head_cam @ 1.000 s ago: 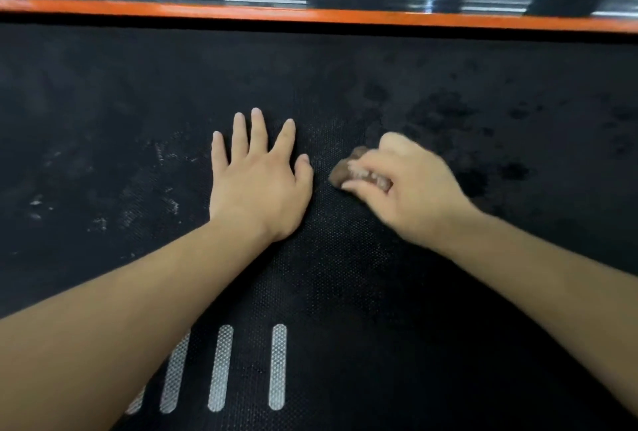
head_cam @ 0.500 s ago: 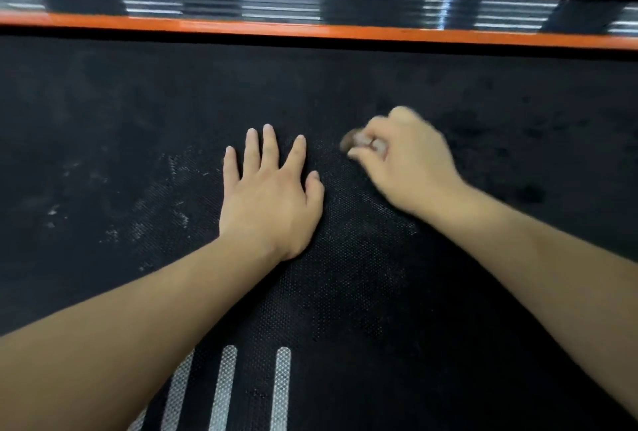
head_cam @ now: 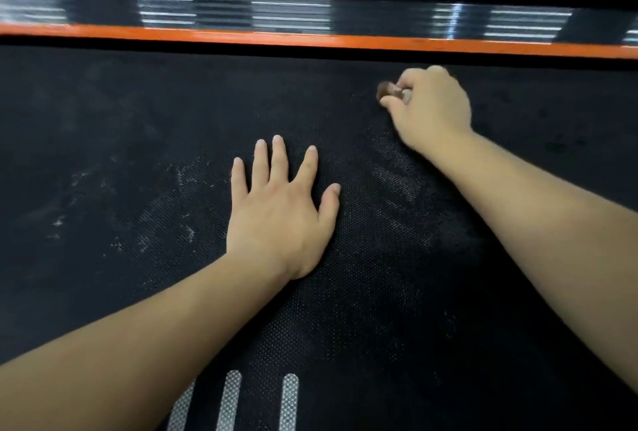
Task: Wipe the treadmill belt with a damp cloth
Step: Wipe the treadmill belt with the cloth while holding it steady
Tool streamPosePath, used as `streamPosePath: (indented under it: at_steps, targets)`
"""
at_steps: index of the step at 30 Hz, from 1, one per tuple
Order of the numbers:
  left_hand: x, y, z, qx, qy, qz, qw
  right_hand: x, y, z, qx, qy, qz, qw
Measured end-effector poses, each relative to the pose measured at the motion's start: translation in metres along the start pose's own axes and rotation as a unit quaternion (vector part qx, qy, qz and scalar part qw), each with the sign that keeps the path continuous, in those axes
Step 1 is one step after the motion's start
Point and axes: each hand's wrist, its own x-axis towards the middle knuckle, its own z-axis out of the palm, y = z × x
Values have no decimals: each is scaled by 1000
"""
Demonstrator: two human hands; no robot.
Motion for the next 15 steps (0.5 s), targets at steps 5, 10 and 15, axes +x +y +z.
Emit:
streamPosePath:
  at_steps: [5, 10, 15]
  targets:
    - [0, 0, 1, 4, -3, 1, 1000, -4, -9, 8, 10, -41, -103, 994]
    - [0, 0, 1, 9, 1, 2, 1000, 30, -11, 20, 14, -4, -35, 999]
    - [1, 0, 1, 8, 0, 5, 1000, 58, -1, 16, -5, 3, 50, 999]
